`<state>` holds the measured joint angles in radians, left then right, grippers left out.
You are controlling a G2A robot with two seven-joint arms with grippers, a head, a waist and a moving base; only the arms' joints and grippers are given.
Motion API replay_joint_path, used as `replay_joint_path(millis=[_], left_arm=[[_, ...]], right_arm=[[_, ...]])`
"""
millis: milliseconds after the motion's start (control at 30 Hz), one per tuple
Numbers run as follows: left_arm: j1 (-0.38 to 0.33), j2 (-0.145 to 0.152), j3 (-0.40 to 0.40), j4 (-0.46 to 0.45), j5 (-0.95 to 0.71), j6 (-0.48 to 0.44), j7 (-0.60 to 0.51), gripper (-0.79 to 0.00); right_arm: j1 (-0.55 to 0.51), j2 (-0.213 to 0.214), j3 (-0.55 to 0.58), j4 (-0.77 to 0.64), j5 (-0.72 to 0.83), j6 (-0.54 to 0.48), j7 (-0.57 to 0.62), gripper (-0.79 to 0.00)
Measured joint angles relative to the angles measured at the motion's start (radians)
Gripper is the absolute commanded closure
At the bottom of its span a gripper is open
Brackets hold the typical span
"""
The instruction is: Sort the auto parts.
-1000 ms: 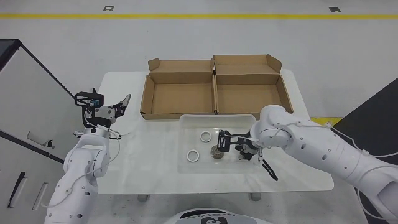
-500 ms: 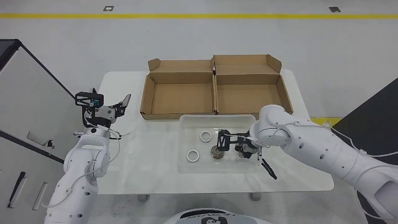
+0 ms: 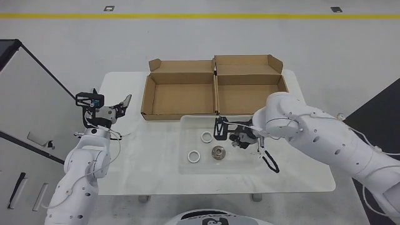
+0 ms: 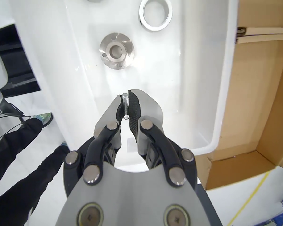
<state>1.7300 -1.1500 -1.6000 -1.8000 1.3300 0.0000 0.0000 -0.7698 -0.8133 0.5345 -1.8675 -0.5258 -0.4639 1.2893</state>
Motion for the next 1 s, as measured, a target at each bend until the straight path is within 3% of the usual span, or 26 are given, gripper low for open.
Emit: replay_joint_path(millis=[400,1000], left_arm=[[0.000,0.000,0.000,0.000,0.000,0.000,0.000,-0.785],[0.000,0.000,0.000,0.000,0.000,0.000,0.000,-0.785]], right_arm=[[0.047,0.016,0.093,-0.051,0.165,-0.032,0.036,0.000],[0.150,0.023,0.110,0.080,0.307,-0.192,-0.125,0.000]])
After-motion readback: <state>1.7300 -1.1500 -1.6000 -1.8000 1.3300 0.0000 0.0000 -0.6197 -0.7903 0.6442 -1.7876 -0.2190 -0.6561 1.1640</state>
